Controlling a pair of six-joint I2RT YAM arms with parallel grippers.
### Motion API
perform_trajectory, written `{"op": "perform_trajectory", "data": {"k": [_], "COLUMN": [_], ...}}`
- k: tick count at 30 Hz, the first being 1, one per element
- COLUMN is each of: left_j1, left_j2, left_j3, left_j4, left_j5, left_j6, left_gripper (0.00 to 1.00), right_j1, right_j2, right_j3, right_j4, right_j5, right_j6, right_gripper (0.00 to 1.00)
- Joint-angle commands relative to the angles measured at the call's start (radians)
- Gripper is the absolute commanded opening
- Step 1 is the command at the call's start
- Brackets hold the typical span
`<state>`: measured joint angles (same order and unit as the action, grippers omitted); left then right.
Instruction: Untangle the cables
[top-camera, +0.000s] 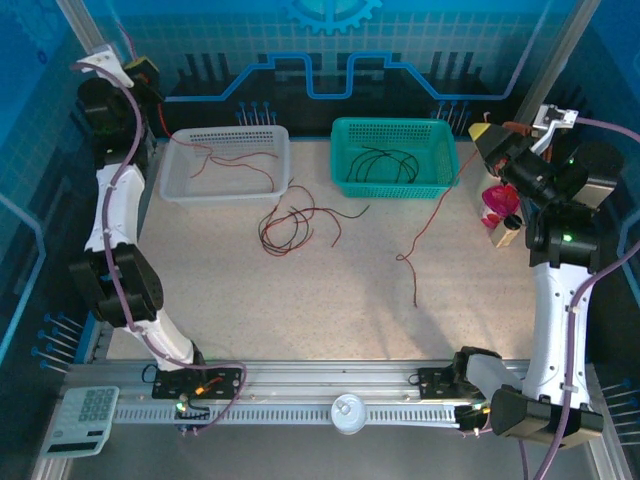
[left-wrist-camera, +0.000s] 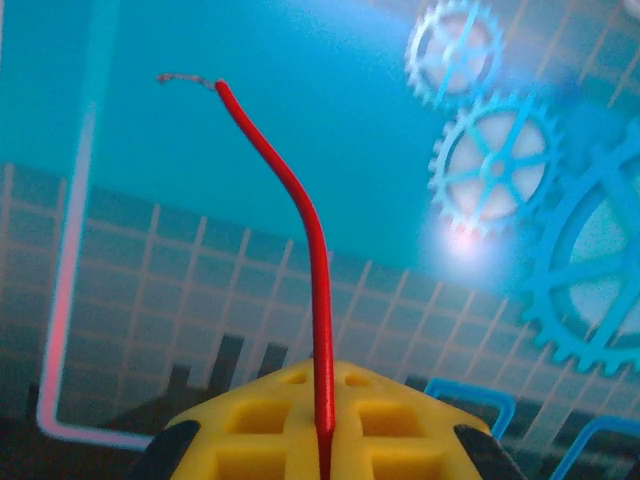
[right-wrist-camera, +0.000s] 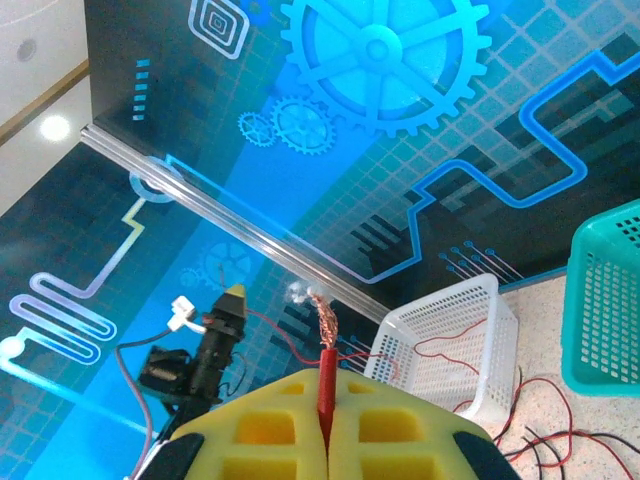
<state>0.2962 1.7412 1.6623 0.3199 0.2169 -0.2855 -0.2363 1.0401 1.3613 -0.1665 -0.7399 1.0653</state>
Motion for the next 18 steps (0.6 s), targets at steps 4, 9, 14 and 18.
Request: {"op": "perform_trajectory", "data": {"k": [4, 9, 14, 18], "left_j1": [-0.016, -0.064, -0.147, -0.208], "left_j2": [0.029, 0.027, 0.045, 0.1], "left_j3": [-0.094, -0.141, -0.165, -0.104], "left_j4": [0.01, -0.048, -0.087, -0.182], "left_j5": [0.066, 0.066, 0.021, -0.055], "left_j6": [0.069, 0.09, 0.108, 0.128], "left_gripper": [0.0, 0.0, 0.0, 0.0], "right_j1": [0.03, 0.035, 0.053, 0.06], "right_j2": [-0.017, -0.026, -0.031, -0.039], "right_j3": [-0.028, -0.043, -0.053, -0.048], "right_j4": [-0.005, 0.002, 0.009, -0.005], "right_j5": [0.005, 0.007, 0.016, 0.02], "right_j6": [-0.025, -0.022, -0.021, -0.028], "right_gripper": [0.0, 0.0, 0.0, 0.0]}}
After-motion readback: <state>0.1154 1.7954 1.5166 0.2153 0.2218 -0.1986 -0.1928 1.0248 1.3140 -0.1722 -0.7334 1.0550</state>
